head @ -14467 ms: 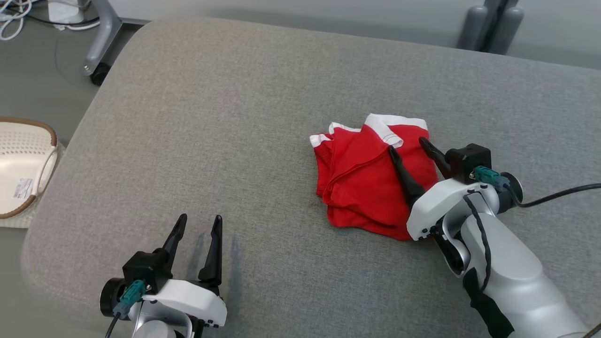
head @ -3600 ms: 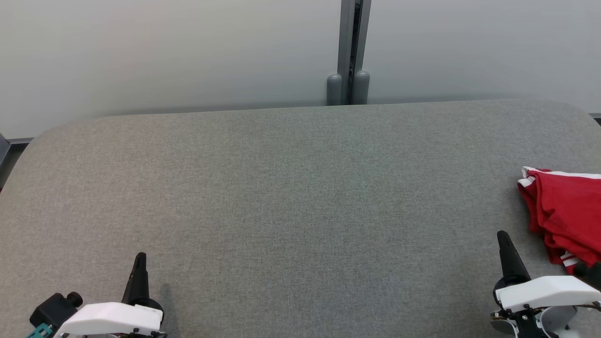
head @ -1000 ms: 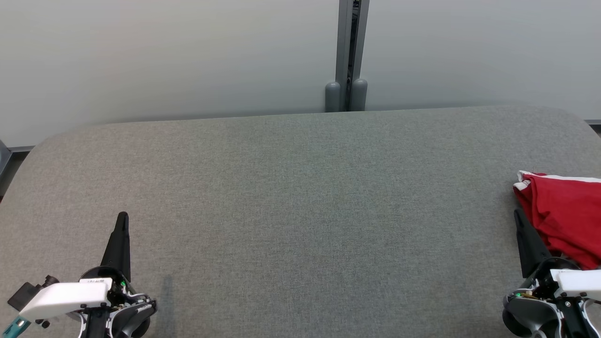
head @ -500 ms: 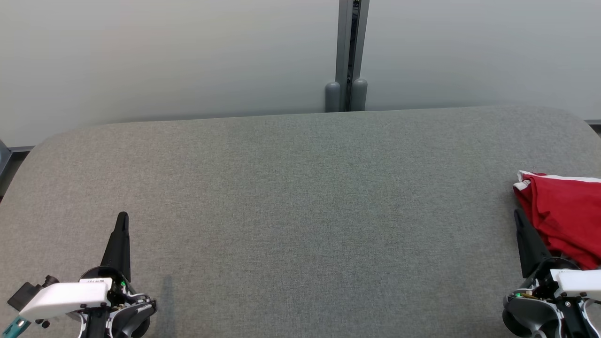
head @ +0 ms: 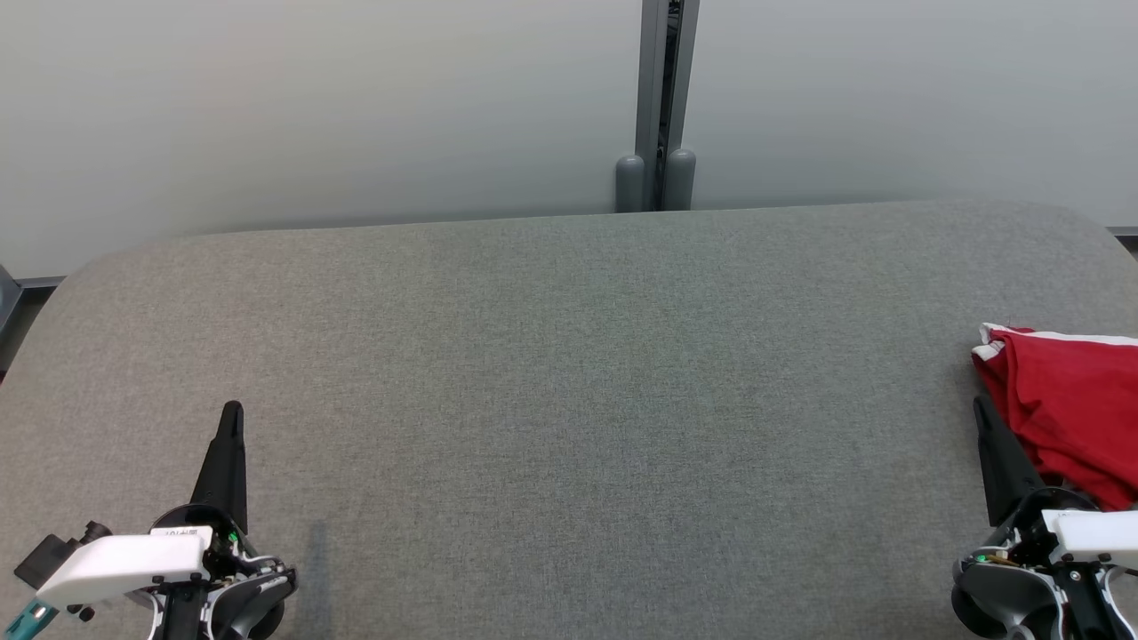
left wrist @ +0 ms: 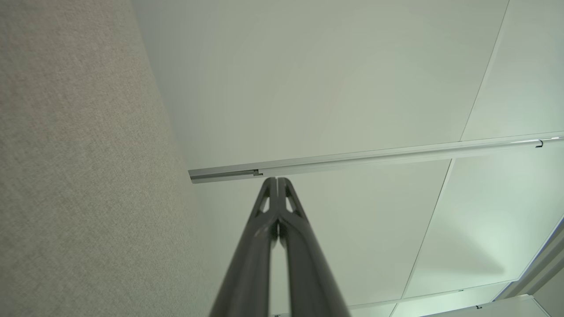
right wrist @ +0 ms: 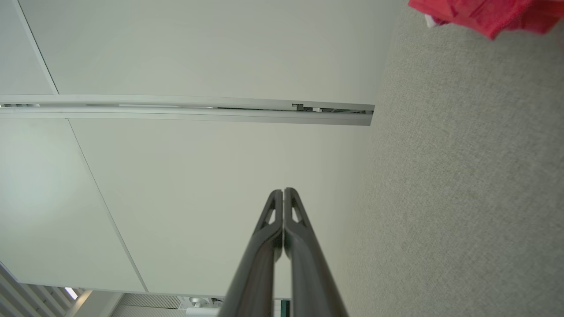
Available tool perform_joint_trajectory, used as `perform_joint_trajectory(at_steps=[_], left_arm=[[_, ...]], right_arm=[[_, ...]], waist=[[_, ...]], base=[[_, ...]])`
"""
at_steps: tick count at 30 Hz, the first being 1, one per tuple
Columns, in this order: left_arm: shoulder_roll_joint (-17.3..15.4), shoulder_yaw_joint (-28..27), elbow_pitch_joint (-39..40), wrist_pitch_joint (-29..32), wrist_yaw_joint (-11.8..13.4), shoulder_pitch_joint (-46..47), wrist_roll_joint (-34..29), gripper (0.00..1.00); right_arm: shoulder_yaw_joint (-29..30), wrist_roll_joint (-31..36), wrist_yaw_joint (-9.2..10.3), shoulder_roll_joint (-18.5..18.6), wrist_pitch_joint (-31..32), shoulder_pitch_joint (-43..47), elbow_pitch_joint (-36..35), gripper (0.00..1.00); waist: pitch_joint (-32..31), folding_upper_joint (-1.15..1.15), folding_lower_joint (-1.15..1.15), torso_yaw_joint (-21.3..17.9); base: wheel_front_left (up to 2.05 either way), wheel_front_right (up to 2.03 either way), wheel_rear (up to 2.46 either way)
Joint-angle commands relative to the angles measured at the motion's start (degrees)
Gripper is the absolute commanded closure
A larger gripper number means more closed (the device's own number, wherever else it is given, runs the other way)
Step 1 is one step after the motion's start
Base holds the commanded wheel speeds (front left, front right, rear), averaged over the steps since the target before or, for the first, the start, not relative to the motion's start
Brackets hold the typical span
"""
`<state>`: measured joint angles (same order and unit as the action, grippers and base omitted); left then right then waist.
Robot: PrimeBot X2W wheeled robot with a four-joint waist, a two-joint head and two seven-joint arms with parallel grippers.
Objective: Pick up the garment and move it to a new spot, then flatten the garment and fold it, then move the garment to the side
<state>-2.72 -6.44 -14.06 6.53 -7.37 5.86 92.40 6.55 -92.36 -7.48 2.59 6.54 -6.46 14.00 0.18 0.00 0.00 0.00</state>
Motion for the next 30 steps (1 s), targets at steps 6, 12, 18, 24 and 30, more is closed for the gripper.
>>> perform_joint_trajectory(at_steps=[6,12,18,24,30], left_arm=[[-0.30,-0.24,0.16,0.19,-0.34,0.72,0.06,1.00],[-0.30,-0.24,0.16,0.19,-0.34,0.72,0.06,1.00],[-0.30,-0.24,0.16,0.19,-0.34,0.72,0.06,1.00],[-0.30,-0.24,0.16,0.19,-0.34,0.72,0.06,1.00],[-0.30,-0.24,0.17,0.19,-0.33,0.72,0.06,1.00]], right_arm=[[0.06,-0.13,-0.02,0.55,0.20,0.50,-0.20,1.00],[0.06,-0.12,-0.02,0.55,0.19,0.50,-0.20,1.00],[0.06,-0.13,-0.02,0.55,0.19,0.50,-0.20,1.00],[0.05,-0.12,-0.02,0.55,0.19,0.50,-0.20,1.00],[0.05,-0.12,-0.02,0.55,0.19,0.50,-0.20,1.00]], waist=[[0.00,0.00,0.00,0.00],[0.00,0.00,0.00,0.00],[0.00,0.00,0.00,0.00],[0.00,0.00,0.00,0.00],[0.00,0.00,0.00,0.00]], base=[[0.00,0.00,0.00],[0.00,0.00,0.00],[0.00,0.00,0.00],[0.00,0.00,0.00],[0.00,0.00,0.00]])
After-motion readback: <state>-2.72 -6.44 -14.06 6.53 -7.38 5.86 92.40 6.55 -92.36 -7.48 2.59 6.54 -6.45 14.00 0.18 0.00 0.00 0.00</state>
